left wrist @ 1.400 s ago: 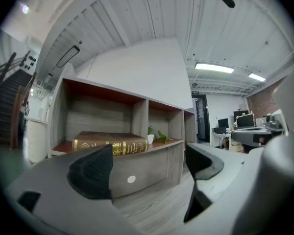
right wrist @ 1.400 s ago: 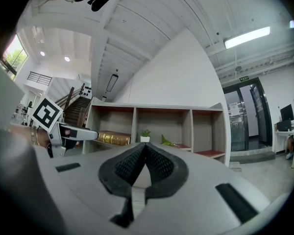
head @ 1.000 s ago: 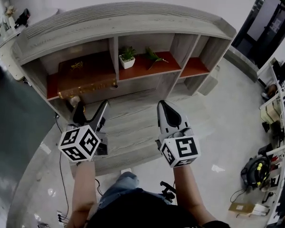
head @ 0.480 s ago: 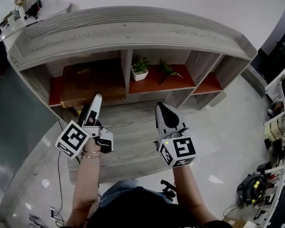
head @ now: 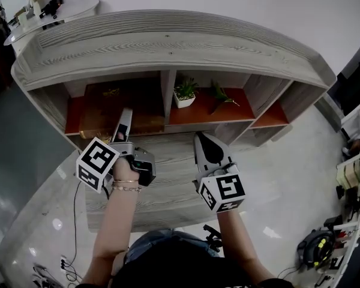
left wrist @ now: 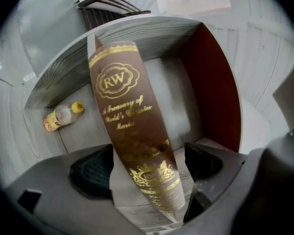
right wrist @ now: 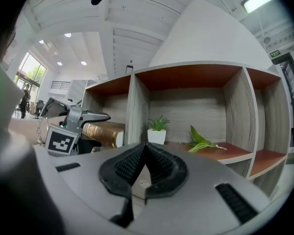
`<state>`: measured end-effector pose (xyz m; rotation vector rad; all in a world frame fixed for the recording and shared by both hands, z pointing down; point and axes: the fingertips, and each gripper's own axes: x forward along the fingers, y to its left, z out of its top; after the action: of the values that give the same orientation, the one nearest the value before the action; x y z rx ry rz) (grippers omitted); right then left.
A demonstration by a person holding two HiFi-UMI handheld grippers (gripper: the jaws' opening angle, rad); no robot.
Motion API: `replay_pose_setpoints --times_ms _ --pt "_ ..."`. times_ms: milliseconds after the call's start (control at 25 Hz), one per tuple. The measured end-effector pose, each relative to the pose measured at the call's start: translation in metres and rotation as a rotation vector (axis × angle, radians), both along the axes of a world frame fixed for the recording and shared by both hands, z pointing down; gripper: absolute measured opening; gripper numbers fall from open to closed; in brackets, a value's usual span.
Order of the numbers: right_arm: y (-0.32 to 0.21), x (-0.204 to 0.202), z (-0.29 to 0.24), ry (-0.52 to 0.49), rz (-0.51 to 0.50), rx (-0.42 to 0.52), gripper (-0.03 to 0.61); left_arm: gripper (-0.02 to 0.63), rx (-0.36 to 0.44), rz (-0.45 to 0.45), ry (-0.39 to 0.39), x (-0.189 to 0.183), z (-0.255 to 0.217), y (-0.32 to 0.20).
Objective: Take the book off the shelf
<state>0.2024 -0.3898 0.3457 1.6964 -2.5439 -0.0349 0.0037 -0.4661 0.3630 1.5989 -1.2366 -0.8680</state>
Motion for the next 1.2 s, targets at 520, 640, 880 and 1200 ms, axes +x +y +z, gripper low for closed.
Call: replay_pose_setpoints --times_ms 520,640,880,1200 --pt "0.003 0.002 -0.011 0.023 -0.087 0.011 0.009 0.384 -0.208 -0.15 0.187 -0.015 0.019 -0.008" --pt "0.007 0.004 -0.012 0.029 -0.097 0.014 0.009 0.373 -0.224 -0.151 0.22 -0.013 0.022 -0.006" --pt "0.01 0.005 -0.011 0.03 -0.109 0.01 0.009 0.318 -0.227 -0.162 0.237 -0.012 0.017 0.002" --pt "0.022 0.001 -0.009 0.025 -0.128 0.015 0.009 0.284 -0.22 -0.159 0.255 -0.012 0.013 0.019"
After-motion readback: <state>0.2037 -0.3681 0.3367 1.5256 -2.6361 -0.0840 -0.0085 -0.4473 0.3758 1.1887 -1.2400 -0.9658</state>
